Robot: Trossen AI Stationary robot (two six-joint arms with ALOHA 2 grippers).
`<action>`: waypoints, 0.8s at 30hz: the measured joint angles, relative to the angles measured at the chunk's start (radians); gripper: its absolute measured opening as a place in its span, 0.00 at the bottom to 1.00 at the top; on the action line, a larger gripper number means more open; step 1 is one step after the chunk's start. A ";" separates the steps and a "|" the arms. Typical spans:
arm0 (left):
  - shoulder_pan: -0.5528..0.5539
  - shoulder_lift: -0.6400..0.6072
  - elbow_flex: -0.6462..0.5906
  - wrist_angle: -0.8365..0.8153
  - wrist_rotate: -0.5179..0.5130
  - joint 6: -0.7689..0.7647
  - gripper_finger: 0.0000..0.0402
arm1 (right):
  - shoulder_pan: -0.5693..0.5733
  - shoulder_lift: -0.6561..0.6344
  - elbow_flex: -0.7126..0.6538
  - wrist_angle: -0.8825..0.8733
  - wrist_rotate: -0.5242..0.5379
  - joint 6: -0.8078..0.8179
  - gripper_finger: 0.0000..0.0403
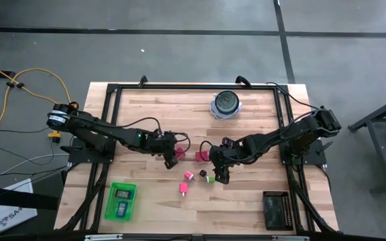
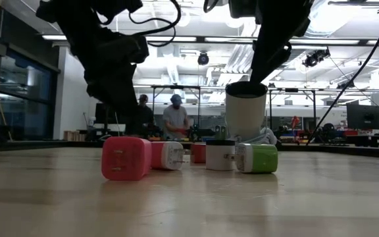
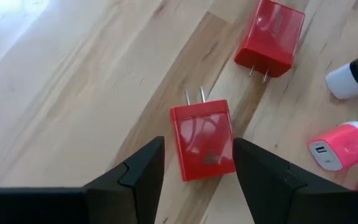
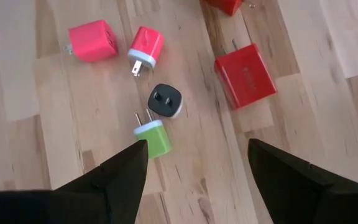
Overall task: Pick & Place Office items
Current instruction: Put the left red charger adapter into the black bin
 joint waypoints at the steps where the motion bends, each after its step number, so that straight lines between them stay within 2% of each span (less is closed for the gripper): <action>1: -0.002 0.000 0.000 0.001 0.000 0.017 0.46 | 0.000 0.000 0.000 0.000 0.000 0.000 0.66; 5: -0.014 0.000 0.000 0.001 0.000 0.029 0.49 | 0.000 0.000 0.000 -0.003 0.000 0.000 0.66; 12: -0.038 0.000 0.000 0.001 -0.004 -0.035 0.55 | 0.000 0.000 0.000 -0.027 0.001 0.000 0.66; 24: -0.058 0.014 0.000 0.002 -0.007 -0.043 0.72 | 0.003 0.000 0.000 -0.107 0.002 0.003 0.66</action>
